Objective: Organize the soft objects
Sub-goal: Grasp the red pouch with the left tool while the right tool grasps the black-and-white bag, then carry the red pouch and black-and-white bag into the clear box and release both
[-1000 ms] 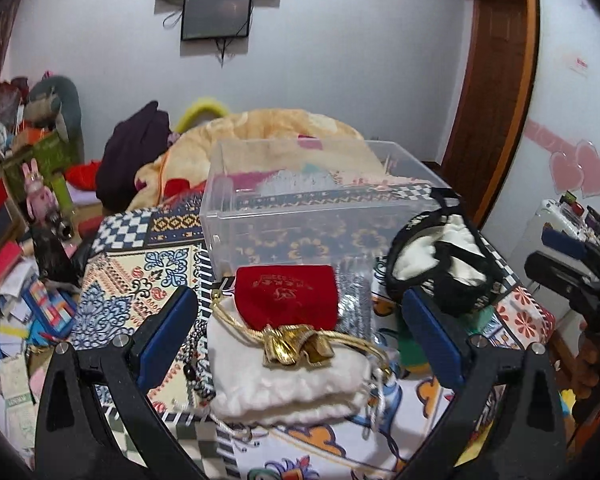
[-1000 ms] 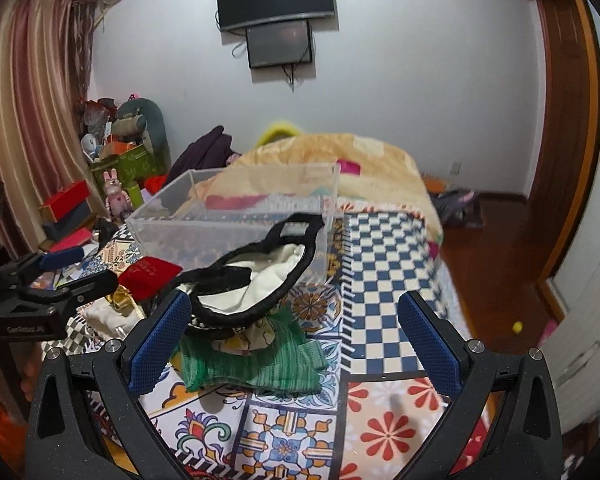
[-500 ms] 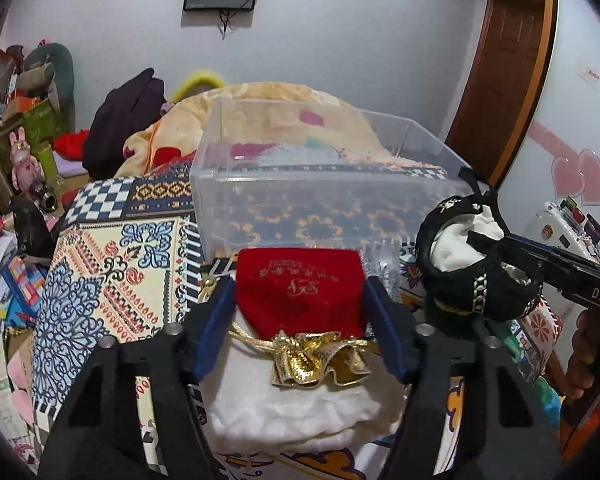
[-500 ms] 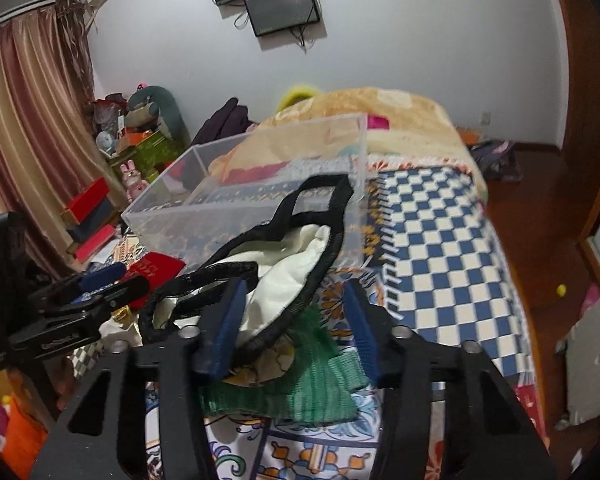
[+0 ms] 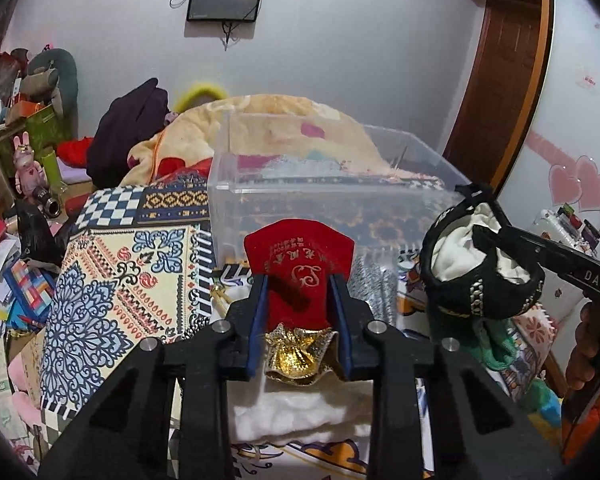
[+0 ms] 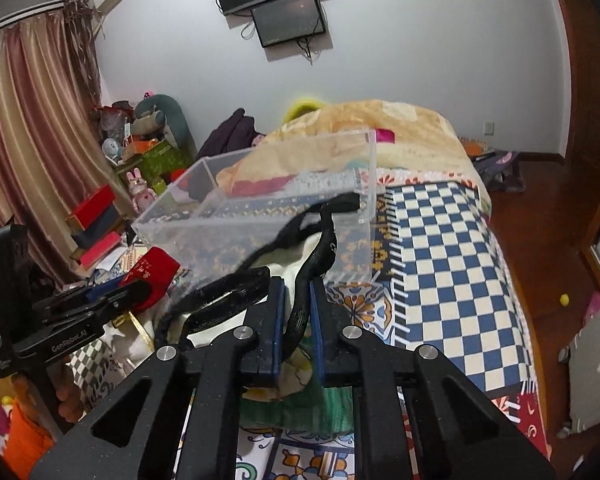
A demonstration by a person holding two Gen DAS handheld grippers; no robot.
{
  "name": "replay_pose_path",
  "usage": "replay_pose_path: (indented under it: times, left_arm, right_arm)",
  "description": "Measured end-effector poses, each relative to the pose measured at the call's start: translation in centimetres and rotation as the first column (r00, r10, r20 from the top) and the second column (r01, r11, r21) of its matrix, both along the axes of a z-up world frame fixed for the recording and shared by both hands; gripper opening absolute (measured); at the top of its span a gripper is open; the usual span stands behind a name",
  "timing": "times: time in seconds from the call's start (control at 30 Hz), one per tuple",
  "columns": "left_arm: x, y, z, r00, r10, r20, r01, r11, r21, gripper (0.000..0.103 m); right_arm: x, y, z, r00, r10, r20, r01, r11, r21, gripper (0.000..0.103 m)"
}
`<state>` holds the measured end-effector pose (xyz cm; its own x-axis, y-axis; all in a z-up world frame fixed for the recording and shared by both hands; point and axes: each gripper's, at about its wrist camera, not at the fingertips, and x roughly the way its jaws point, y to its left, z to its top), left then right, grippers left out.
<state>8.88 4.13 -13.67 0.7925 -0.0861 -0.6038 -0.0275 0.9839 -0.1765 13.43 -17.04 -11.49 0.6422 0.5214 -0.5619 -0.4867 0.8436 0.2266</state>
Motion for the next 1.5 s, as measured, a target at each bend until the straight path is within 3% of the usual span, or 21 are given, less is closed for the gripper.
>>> replay_pose_path:
  times: [0.47,0.87,1.2,1.5]
  left_arm:
    - [-1.0,0.5,6.0,0.988,-0.011,0.155,0.009,1.0,0.017,0.025]
    - [2.1,2.0,9.6,0.976,0.007,0.217,-0.012,1.0,0.02,0.025]
    - [7.6,2.9,8.8,0.991,0.017,0.133,-0.019,1.0,0.011,0.025]
    - [12.4,2.7,5.4,1.0,-0.002,-0.013,0.003,0.999,0.046,0.025]
  right_arm:
    - [-0.1,0.8,4.6,0.99,0.021,0.141,-0.027,0.999,0.039,0.009]
    - [2.2,2.1,8.0,0.966,-0.01,0.257,-0.008,0.998,0.069,0.009]
    - [5.0,4.0,7.9,0.959,-0.055,0.277,0.048,0.998,0.032,0.009]
    - [8.0,5.7,4.6,0.982,-0.042,0.184,0.054,0.997,-0.058,0.009]
